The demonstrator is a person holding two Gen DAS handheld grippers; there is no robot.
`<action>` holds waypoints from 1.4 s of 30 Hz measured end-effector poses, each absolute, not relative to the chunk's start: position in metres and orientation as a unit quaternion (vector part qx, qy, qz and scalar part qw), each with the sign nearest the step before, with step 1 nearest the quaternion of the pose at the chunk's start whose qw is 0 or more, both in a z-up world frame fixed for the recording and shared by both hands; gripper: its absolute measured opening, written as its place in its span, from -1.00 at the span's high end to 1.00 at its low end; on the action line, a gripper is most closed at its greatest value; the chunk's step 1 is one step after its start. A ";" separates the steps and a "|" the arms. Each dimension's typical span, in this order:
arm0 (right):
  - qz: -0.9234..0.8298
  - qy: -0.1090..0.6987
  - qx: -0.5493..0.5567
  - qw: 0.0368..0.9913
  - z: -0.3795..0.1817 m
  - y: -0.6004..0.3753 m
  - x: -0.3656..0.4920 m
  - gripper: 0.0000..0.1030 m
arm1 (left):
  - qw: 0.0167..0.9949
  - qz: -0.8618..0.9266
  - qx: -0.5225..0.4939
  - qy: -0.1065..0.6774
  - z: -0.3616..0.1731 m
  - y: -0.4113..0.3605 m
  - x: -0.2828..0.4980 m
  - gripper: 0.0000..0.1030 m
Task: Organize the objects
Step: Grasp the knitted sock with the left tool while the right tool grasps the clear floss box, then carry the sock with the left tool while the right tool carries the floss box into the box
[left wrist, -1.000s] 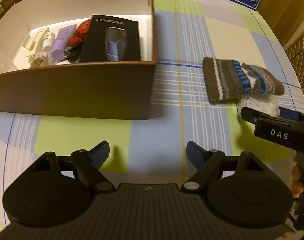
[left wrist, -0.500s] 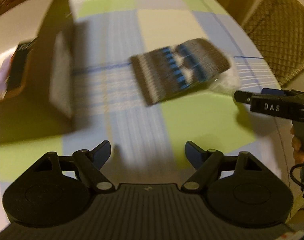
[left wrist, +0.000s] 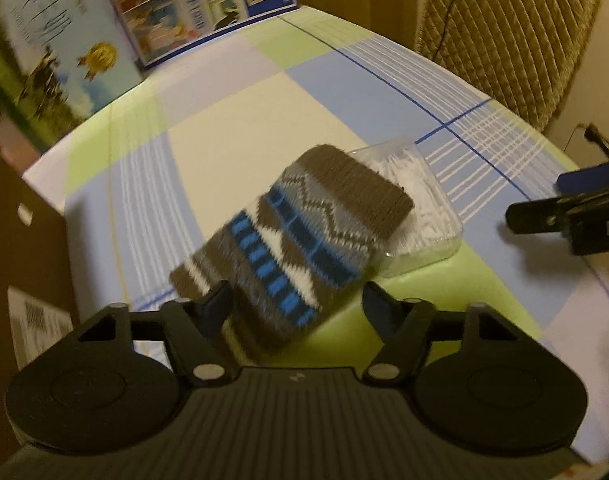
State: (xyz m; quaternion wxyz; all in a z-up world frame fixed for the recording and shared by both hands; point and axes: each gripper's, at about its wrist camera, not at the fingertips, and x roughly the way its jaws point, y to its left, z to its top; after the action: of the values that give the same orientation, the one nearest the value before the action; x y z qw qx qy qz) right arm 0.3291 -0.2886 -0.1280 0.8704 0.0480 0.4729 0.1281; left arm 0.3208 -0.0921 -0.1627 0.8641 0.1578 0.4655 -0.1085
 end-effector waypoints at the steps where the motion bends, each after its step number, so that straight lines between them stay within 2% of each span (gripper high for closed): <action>1: 0.130 0.471 0.049 0.871 -0.127 -0.288 0.329 -0.54 | 0.863 -0.107 0.161 0.468 -0.165 -0.092 0.323 0.09; 5: 0.148 0.461 0.050 0.874 -0.122 -0.276 0.331 -0.55 | 0.871 -0.074 0.133 0.467 -0.164 -0.076 0.334 0.72; 10: 0.185 0.453 0.041 0.871 -0.121 -0.244 0.339 -0.55 | 0.874 -0.029 0.054 0.481 -0.154 -0.042 0.347 0.76; 20: 0.175 0.466 -0.009 0.867 -0.144 -0.178 0.363 -0.53 | 0.862 0.018 -0.011 0.507 -0.147 -0.012 0.340 0.79; 21: 0.173 0.467 -0.013 0.867 -0.146 -0.176 0.366 -0.50 | 0.861 0.020 -0.014 0.509 -0.147 -0.011 0.341 0.79; 22: 0.170 0.467 -0.019 0.867 -0.148 -0.175 0.367 -0.33 | 0.859 0.020 -0.017 0.511 -0.147 -0.009 0.340 0.79; 23: 0.168 0.469 -0.027 0.867 -0.149 -0.174 0.367 -0.24 | 0.859 0.021 -0.020 0.512 -0.146 -0.008 0.339 0.79; 28: 0.185 0.466 -0.051 0.864 -0.151 -0.177 0.362 -0.05 | 0.855 0.025 -0.032 0.517 -0.145 -0.006 0.334 0.79; 42: 0.228 0.480 -0.076 0.844 -0.146 -0.198 0.312 -0.05 | 0.848 0.020 -0.047 0.527 -0.140 -0.009 0.303 0.79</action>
State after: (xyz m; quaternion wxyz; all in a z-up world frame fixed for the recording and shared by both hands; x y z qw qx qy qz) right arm 0.3124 -0.1976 -0.1460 0.8439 -0.0756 0.4800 0.2275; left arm 0.3032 -0.0085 -0.1399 0.8481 -0.0471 0.5273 0.0203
